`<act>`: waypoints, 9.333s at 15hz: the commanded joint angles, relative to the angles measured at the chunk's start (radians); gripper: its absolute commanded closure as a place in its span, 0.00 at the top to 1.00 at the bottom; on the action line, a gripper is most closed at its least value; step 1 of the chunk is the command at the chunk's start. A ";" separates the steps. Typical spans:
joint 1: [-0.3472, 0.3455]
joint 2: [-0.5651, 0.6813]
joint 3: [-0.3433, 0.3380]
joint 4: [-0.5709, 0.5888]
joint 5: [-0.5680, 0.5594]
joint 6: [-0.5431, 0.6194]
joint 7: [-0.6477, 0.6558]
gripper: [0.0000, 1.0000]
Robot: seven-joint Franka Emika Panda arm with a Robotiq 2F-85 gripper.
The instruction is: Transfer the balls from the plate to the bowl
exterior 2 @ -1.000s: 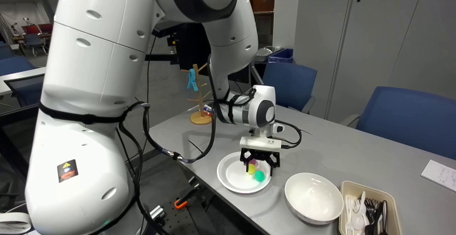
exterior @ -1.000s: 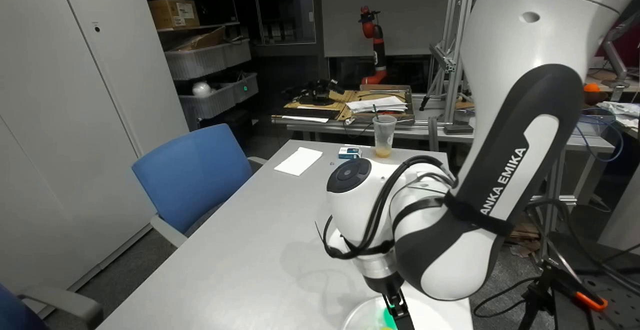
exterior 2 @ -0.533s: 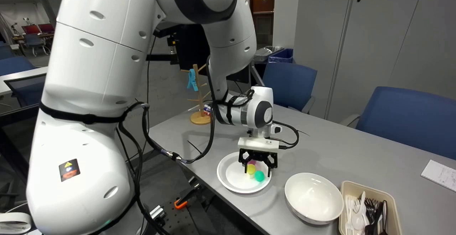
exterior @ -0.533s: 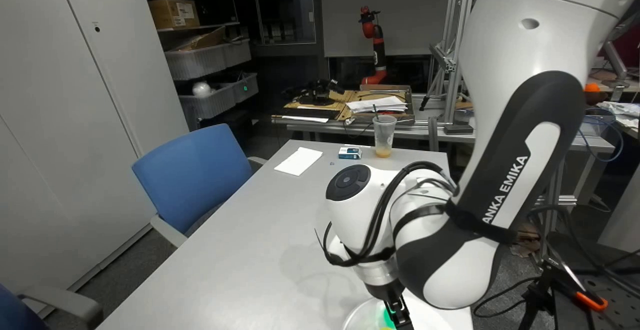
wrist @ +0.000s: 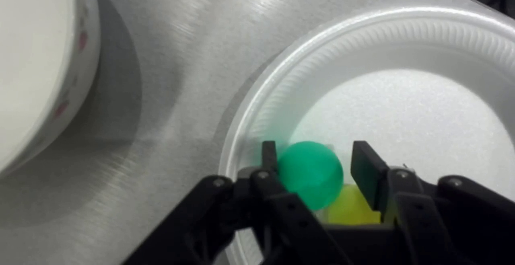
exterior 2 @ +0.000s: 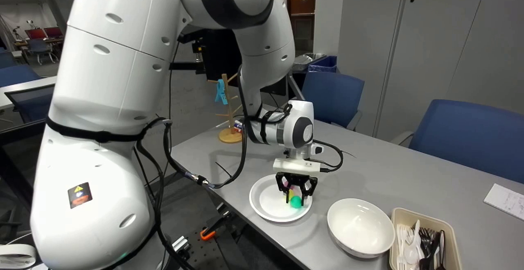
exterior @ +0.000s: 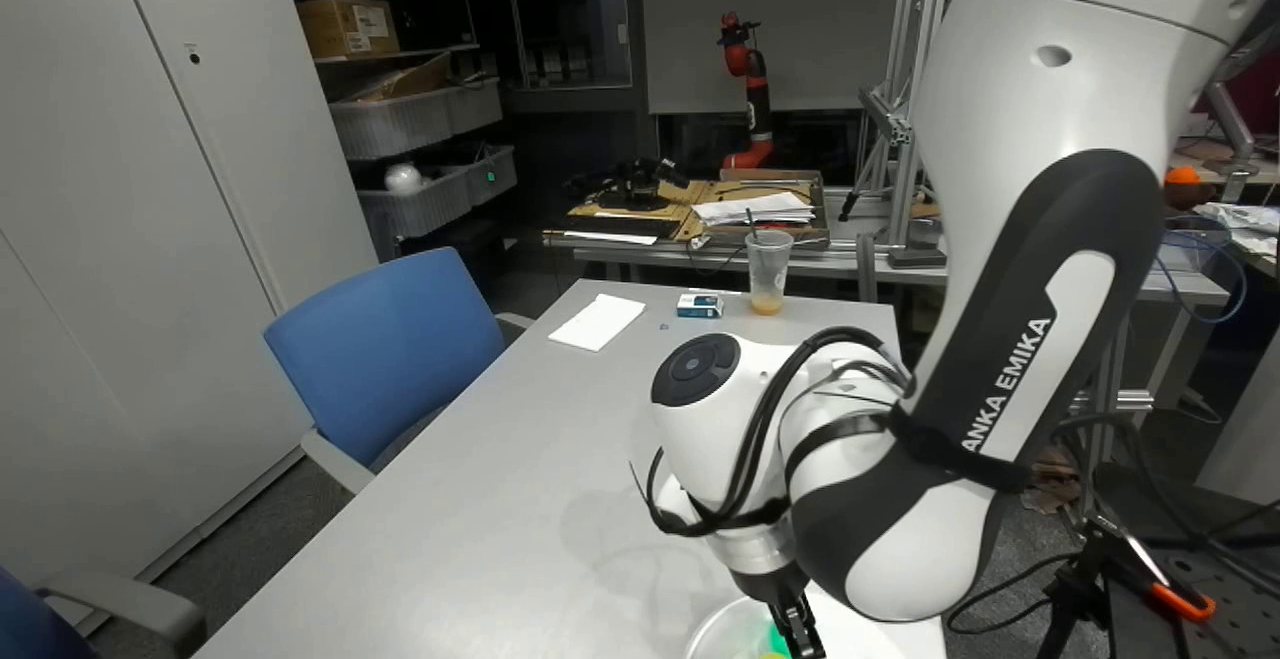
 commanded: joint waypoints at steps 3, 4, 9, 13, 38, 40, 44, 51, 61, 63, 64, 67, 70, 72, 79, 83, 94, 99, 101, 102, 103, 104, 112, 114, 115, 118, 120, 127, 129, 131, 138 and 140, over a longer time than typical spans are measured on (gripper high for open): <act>0.010 0.008 -0.011 0.014 -0.011 0.012 0.022 0.16; 0.009 0.006 -0.010 0.014 -0.010 0.011 0.021 0.13; -0.007 -0.076 -0.001 -0.020 0.012 -0.060 0.002 0.13; -0.034 -0.197 -0.005 -0.058 0.010 -0.145 -0.018 0.13; -0.223 -0.133 -0.094 -0.032 0.224 0.143 0.062 0.13; -0.224 -0.129 -0.093 -0.030 0.229 0.136 0.064 0.16; -0.223 -0.127 -0.093 -0.028 0.229 0.130 0.070 0.78; -0.238 -0.124 -0.076 -0.025 0.253 0.115 0.033 1.00; -0.199 -0.215 -0.046 -0.081 0.228 0.060 -0.026 1.00; -0.175 -0.232 -0.031 -0.084 0.217 0.040 -0.017 1.00; -0.175 -0.247 -0.008 -0.082 0.237 0.021 -0.033 1.00; -0.167 -0.215 -0.015 -0.058 0.226 0.035 -0.024 1.00; -0.167 -0.226 -0.014 -0.062 0.226 0.030 -0.025 1.00; -0.149 -0.204 -0.020 -0.053 0.199 0.045 -0.003 1.00; -0.064 -0.104 -0.016 -0.034 0.108 0.046 0.017 1.00; -0.027 -0.057 -0.015 -0.009 0.062 0.044 0.020 1.00; -0.006 0.033 0.016 0.046 0.055 0.044 -0.007 1.00; 0.005 0.047 0.026 0.063 0.057 0.036 -0.009 0.99; 0.007 0.051 0.029 0.067 0.058 0.032 -0.010 1.00; 0.008 0.052 0.032 0.069 0.059 0.031 -0.011 0.99; 0.009 0.055 0.033 0.071 0.060 0.031 -0.011 0.99; 0.010 0.059 0.033 0.074 0.060 0.030 -0.010 0.98; 0.008 0.081 0.027 0.084 0.056 0.035 -0.010 0.38; 0.005 0.077 0.024 0.079 0.057 0.037 -0.009 0.23; 0.005 0.071 0.021 0.076 0.056 0.037 -0.007 0.17; 0.006 0.024 0.011 0.043 0.045 0.002 -0.011 0.15; 0.017 -0.020 -0.009 0.014 0.015 -0.044 -0.010 0.15; -0.026 -0.185 -0.070 -0.062 -0.098 -0.109 -0.002 0.15; -0.056 -0.210 -0.089 -0.062 -0.090 -0.092 0.002 0.15; -0.095 -0.222 -0.101 -0.053 -0.068 -0.081 -0.010 0.15; -0.220 -0.154 -0.106 -0.021 0.062 0.096 -0.011 0.15; -0.237 -0.123 -0.105 -0.015 0.106 0.179 -0.007 0.15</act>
